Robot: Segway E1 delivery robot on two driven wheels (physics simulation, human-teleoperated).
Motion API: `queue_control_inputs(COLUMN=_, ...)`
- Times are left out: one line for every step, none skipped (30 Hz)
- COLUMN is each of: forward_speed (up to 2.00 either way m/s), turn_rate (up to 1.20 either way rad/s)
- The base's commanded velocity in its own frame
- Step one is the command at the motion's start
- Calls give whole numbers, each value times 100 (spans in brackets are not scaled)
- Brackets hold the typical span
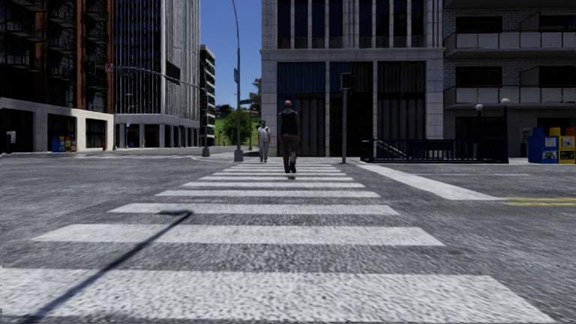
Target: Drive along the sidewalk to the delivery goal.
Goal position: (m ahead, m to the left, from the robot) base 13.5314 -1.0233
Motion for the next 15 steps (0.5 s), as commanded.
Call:
queue_control_inputs(forward_speed=200, turn_rate=0)
queue_control_inputs(forward_speed=200, turn_rate=-5)
queue_control_inputs(forward_speed=200, turn_rate=-15)
queue_control_inputs(forward_speed=200, turn_rate=-15)
queue_control_inputs(forward_speed=200, turn_rate=-20)
queue_control_inputs(forward_speed=200, turn_rate=-24)
queue_control_inputs(forward_speed=200, turn_rate=-28)
queue_control_inputs(forward_speed=200, turn_rate=-28)
queue_control_inputs(forward_speed=200, turn_rate=-30)
queue_control_inputs(forward_speed=200, turn_rate=-35)
queue_control_inputs(forward_speed=200, turn_rate=-35)
queue_control_inputs(forward_speed=200, turn_rate=-38)
queue_control_inputs(forward_speed=200, turn_rate=-39)
queue_control_inputs(forward_speed=200, turn_rate=-39)
queue_control_inputs(forward_speed=200, turn_rate=-39)
